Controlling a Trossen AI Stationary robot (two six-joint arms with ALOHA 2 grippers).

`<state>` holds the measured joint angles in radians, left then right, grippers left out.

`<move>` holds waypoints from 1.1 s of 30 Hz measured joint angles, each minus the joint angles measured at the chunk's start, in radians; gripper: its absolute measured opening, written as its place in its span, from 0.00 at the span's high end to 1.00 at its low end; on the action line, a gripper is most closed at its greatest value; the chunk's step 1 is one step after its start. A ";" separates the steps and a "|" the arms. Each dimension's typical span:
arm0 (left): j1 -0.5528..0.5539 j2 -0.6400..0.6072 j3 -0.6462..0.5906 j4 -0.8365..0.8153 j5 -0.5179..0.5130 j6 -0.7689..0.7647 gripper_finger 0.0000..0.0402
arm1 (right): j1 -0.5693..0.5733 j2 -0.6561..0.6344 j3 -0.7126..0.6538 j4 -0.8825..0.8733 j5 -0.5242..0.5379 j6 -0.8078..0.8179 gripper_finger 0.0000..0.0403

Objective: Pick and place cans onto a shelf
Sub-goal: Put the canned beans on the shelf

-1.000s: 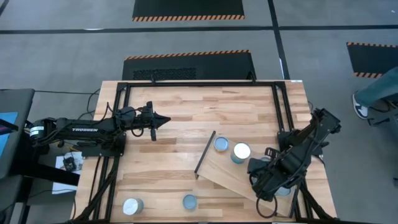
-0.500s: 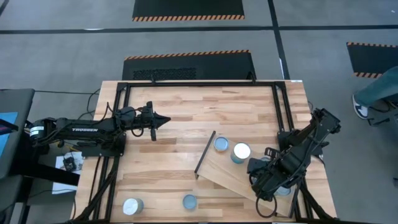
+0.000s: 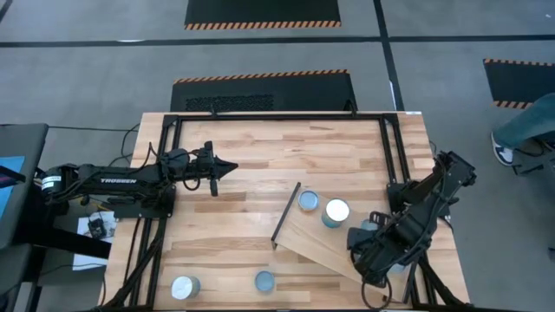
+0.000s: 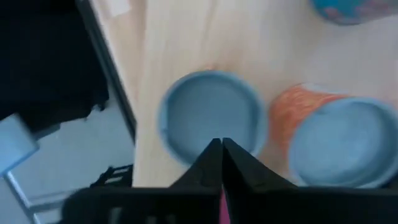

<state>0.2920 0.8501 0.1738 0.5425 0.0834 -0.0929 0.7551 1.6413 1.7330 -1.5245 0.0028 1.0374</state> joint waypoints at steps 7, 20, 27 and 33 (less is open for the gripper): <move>0.000 0.000 0.000 -0.005 0.000 0.000 1.00 | 0.004 0.001 -0.003 0.038 0.010 0.006 0.96; 0.000 0.000 0.000 -0.011 0.000 0.002 1.00 | -0.019 0.050 -0.003 0.034 0.019 -0.055 0.99; 0.000 0.000 0.000 -0.011 0.000 0.001 1.00 | -0.019 0.048 -0.003 0.018 0.017 -0.051 0.98; 0.000 0.000 0.000 -0.011 0.000 0.001 1.00 | -0.019 0.048 -0.003 -0.018 0.016 -0.044 0.99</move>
<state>0.2920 0.8502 0.1741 0.5313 0.0834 -0.0916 0.7361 1.6897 1.7298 -1.5425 0.0189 0.9939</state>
